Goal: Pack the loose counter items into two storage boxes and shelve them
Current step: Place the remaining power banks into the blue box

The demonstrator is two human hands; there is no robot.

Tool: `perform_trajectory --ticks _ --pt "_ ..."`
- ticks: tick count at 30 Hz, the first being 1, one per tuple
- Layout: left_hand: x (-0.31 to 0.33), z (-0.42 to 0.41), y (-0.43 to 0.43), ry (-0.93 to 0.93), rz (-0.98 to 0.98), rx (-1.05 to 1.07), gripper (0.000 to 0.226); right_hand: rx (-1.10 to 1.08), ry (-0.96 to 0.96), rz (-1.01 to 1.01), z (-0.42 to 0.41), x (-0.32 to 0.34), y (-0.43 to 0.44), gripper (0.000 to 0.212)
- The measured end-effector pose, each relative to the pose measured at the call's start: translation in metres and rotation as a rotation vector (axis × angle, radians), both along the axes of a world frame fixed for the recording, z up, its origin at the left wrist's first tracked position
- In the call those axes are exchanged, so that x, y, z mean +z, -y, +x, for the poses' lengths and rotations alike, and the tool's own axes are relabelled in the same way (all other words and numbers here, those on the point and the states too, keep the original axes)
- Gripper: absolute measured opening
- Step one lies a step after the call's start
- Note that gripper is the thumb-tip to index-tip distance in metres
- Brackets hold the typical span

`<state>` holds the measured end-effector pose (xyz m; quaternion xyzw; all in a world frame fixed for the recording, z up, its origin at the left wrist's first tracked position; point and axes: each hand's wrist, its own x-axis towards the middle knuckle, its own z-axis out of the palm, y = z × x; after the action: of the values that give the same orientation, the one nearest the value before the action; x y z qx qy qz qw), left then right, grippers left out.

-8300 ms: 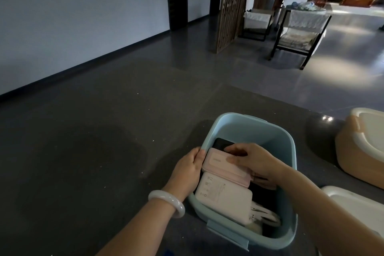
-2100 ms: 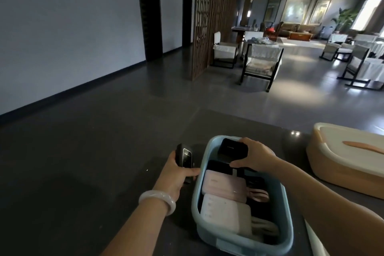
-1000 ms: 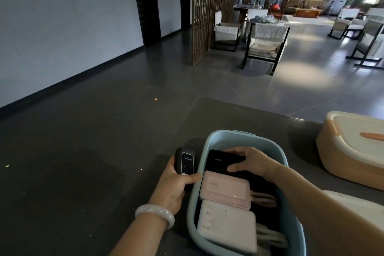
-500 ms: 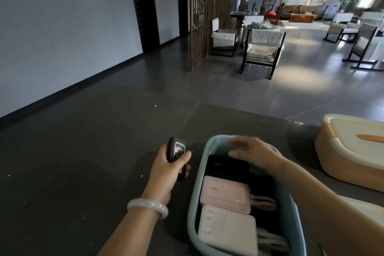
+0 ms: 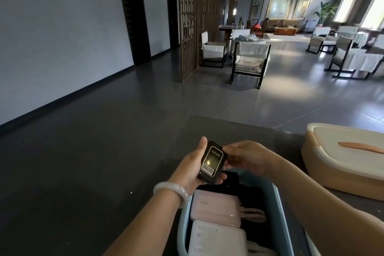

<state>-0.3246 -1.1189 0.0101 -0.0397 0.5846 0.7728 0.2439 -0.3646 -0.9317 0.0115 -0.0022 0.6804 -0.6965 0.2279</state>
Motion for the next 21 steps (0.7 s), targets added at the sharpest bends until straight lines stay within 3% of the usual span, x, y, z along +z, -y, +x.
perform_trajectory --ticks 2,6,8,10,13,16,21 --pt "-0.005 -0.003 0.0 -0.005 -0.038 0.065 0.074 -0.063 0.043 -0.042 0.0 -0.004 -0.003 0.015" --pt "-0.015 -0.007 0.016 -0.326 -0.576 0.325 0.045 -0.28 -0.053 -0.045 -0.014 -0.003 -0.011 0.012" --pt "-0.022 -0.003 0.026 -0.356 -0.686 0.305 0.035 -0.361 -0.163 0.063 -0.024 -0.003 -0.016 0.017" --pt "-0.031 0.001 0.031 -0.295 -0.719 0.199 0.033 -0.374 -0.232 0.226 -0.033 -0.007 -0.018 0.019" --pt "-0.042 0.009 0.029 -0.17 -0.684 0.103 0.05 -0.301 -0.247 0.407 -0.04 -0.021 -0.013 0.019" --pt "-0.055 0.014 0.027 -0.08 -0.644 -0.001 0.069 -0.245 -0.147 0.379 -0.036 -0.035 -0.004 0.016" --pt "-0.057 0.014 0.023 -0.077 -0.535 -0.01 0.051 -0.206 -0.073 0.226 -0.024 -0.05 0.009 0.018"
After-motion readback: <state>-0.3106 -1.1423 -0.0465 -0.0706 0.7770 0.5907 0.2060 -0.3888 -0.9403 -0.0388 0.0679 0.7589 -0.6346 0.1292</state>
